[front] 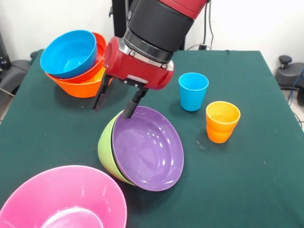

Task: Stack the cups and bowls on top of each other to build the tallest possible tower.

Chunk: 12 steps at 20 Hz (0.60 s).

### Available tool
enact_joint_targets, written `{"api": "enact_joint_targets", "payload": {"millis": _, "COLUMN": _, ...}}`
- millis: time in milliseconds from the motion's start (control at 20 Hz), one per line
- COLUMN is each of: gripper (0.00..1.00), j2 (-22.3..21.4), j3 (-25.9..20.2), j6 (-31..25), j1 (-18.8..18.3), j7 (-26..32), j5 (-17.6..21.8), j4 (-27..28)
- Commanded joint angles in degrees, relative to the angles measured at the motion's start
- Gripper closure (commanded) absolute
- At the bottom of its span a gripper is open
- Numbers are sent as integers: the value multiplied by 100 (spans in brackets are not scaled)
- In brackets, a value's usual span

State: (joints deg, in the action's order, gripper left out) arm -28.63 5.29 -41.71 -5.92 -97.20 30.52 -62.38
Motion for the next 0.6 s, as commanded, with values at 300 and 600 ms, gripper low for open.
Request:
{"api": "enact_joint_targets", "payload": {"millis": 300, "gripper": 0, "j2": 318, "j3": 84, "j6": 43, "j1": 187, "j7": -1125, "j5": -188, "j4": -614}}
{"api": "enact_joint_targets", "payload": {"millis": 600, "gripper": 0, "j2": 413, "j3": 168, "j6": 115, "j1": 230, "j7": -1199, "j5": -254, "j4": -606}}
